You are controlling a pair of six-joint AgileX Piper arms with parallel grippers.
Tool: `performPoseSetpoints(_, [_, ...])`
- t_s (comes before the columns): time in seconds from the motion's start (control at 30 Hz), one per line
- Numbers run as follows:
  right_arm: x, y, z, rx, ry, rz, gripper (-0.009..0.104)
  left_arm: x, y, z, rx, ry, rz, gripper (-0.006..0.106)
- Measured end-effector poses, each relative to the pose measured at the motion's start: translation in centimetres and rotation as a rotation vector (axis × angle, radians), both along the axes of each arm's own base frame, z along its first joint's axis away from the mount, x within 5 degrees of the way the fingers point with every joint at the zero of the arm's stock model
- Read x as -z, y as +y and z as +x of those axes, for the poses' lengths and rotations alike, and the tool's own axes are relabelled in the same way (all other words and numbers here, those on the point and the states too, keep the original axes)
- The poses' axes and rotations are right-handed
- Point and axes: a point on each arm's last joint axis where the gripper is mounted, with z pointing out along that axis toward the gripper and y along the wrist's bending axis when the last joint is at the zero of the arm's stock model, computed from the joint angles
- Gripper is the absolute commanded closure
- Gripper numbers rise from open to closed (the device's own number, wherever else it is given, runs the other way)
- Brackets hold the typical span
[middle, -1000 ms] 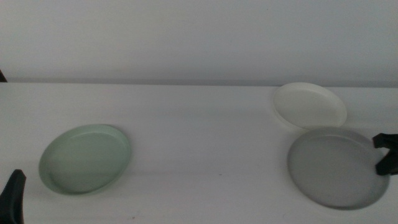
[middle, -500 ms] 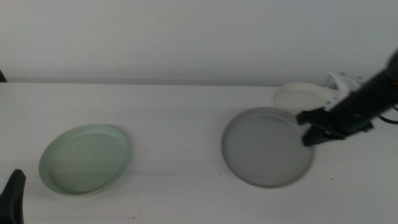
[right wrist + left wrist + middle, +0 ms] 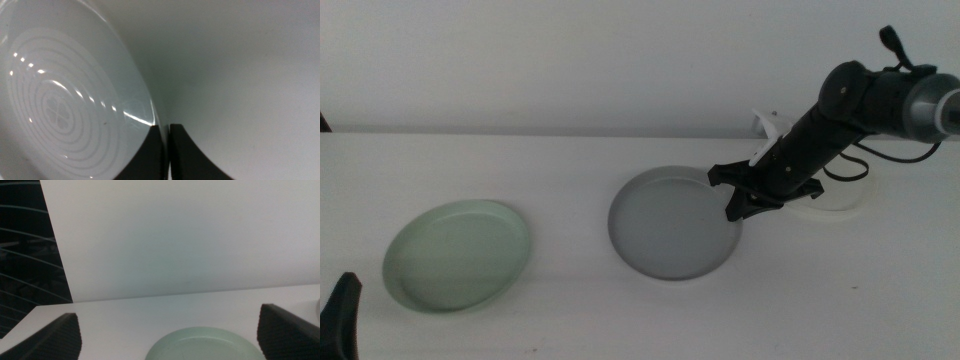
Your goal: Stack the three bowls on top of each other.
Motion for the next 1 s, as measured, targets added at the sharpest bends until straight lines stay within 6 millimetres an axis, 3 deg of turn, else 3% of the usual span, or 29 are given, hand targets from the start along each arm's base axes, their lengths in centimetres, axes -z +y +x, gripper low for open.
performPoseSetpoints(0.3, [2.6, 0.8, 0.5, 0.051, 0.025, 0.01, 0.097, 0.0, 0.0, 0.0, 0.0, 0.0, 0.0, 0.007])
performPoseSetpoints(0.5, [3.1, 1.8, 0.2, 0.031, 0.029, 0.007, 0.095, 0.0, 0.0, 0.0, 0.0, 0.0, 0.0, 0.007])
performPoseSetpoints(0.57, [3.0, 2.0, 0.3, 0.033, 0.022, 0.009, 0.086, 0.0, 0.0, 0.0, 0.0, 0.0, 0.0, 0.007])
performPoseSetpoints(0.73, [3.0, 2.0, 0.5, 0.044, -0.005, 0.011, 0.039, 0.0, 0.0, 0.0, 0.0, 0.0, 0.0, 0.007])
performPoseSetpoints(0.83, [2.1, 2.2, 1.0, 0.043, -0.023, 0.026, 0.019, 0.0, 0.0, 0.0, 0.0, 0.0, 0.0, 0.007])
performPoseSetpoints(0.9, [0.2, 2.3, 1.5, 0.027, -0.05, 0.042, 0.015, 0.0, 0.0, 0.0, 0.0, 0.0, 0.0, 0.007])
performPoseSetpoints(1.0, [-4.8, 0.6, 2.7, 0.024, -0.117, 0.061, 0.016, 0.0, 0.0, 0.0, 0.0, 0.0, 0.0, 0.007])
